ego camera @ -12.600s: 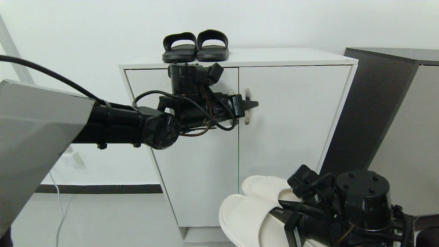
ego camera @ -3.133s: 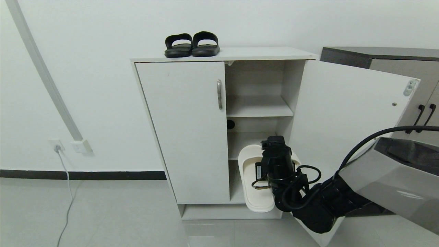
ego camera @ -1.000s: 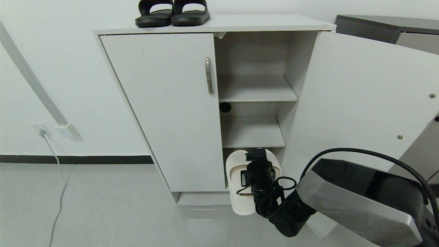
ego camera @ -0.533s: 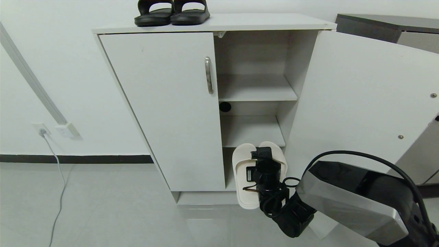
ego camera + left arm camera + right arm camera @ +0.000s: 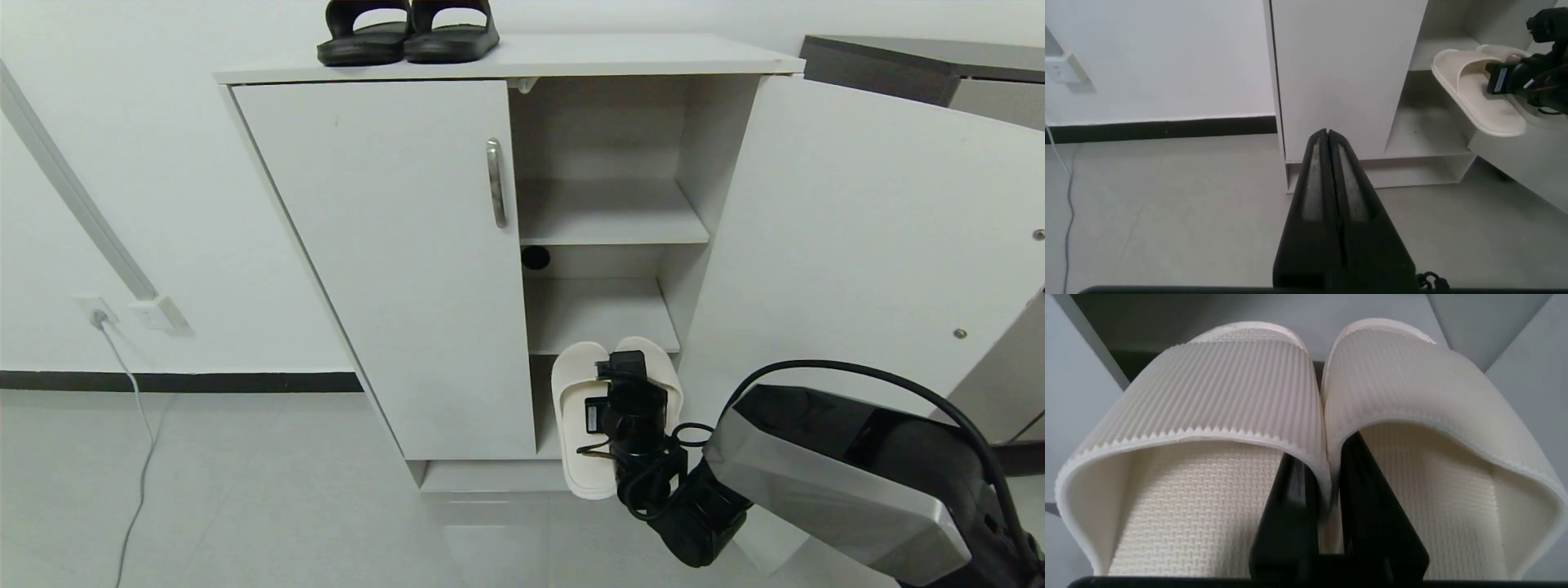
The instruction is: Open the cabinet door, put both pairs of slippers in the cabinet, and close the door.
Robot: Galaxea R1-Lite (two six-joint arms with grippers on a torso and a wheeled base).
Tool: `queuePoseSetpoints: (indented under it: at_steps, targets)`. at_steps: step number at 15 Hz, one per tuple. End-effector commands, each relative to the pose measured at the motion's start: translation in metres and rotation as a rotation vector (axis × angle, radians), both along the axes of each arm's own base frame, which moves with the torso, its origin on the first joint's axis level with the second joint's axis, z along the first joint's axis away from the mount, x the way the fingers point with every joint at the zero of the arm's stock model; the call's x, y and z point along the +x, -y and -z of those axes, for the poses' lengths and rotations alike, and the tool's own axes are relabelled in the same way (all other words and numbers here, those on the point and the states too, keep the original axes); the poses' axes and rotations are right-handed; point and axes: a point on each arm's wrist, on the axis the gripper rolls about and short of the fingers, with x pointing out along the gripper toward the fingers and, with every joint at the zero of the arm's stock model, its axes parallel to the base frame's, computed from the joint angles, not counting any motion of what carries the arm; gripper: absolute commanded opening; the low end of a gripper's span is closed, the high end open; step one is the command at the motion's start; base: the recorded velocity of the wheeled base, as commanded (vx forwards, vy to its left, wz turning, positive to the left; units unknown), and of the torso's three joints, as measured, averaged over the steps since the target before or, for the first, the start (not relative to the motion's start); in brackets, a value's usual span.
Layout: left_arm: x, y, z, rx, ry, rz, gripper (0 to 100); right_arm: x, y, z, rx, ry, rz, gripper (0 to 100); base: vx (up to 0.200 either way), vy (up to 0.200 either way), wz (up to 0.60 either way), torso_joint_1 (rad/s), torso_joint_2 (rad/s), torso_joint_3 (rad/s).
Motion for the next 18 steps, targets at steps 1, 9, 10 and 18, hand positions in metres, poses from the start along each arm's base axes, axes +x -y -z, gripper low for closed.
queuePoseSetpoints:
  at_steps: [1,9,10,18]
  targets:
    - [0.000,0.000,0.000,0.000,-0.002,-0.001,0,0.000,0.000,-0.002,0.003,0.004,0.000,0,0.200,0.000,0.00,-0.002,0.01,0.007]
    - [0.000,0.000,0.000,0.000,-0.002,0.000,0,0.001,0.000,-0.002,0.001,0.005,0.000,0,0.200,0.000,0.00,0.006,0.00,0.001]
    - [0.000,0.000,0.000,0.000,0.000,-0.001,0,0.001,-0.001,-0.002,0.003,0.005,0.000,0,0.000,0.000,0.00,0.000,0.00,0.000]
    - [0.000,0.000,0.000,0.000,0.000,0.000,0,0.023,-0.004,-0.015,-0.004,-0.015,-0.011,0,0.000,0.000,0.00,0.000,0.00,0.000]
